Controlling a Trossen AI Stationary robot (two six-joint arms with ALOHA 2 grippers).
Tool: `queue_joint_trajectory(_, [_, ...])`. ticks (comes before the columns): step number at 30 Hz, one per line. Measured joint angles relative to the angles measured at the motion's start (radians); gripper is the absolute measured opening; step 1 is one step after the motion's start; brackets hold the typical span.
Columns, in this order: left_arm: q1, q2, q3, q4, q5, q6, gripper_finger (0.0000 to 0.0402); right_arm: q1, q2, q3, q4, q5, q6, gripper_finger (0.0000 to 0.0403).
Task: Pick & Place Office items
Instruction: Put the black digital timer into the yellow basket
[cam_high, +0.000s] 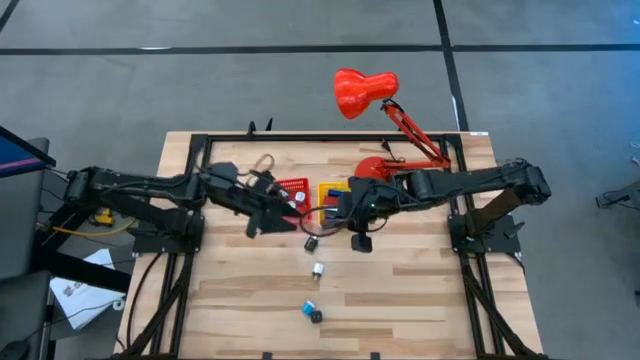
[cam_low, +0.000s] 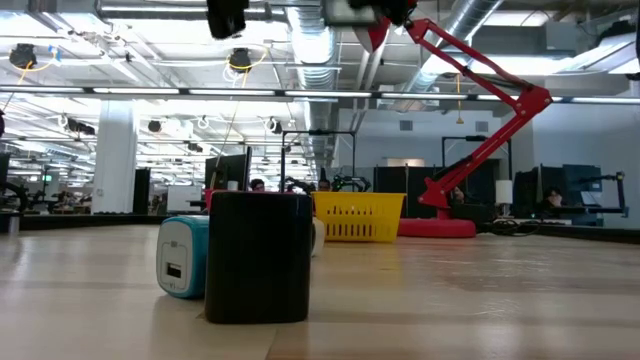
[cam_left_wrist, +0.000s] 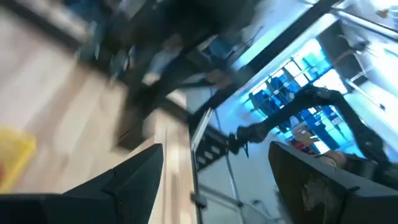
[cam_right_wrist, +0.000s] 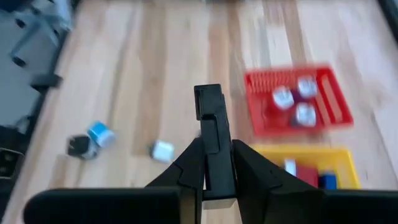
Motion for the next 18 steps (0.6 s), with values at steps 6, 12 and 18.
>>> queue_joint_trajectory(6, [0.025,-0.108,0.0,-0.02,-0.054,0.176,0.0289,-0.097,0.001,-0.134,0.004,-0.012,0.044,0.0053])
queue_joint_trajectory(12, [0.025,-0.148,0.0,-0.017,-0.201,0.273,0.0289,-0.203,0.002,-0.235,0.098,-0.103,0.044,0.0052])
queue_joint_trajectory(18, [0.025,-0.128,0.001,-0.022,-0.273,0.325,0.0289,-0.247,0.017,-0.268,0.17,-0.108,0.017,0.0052])
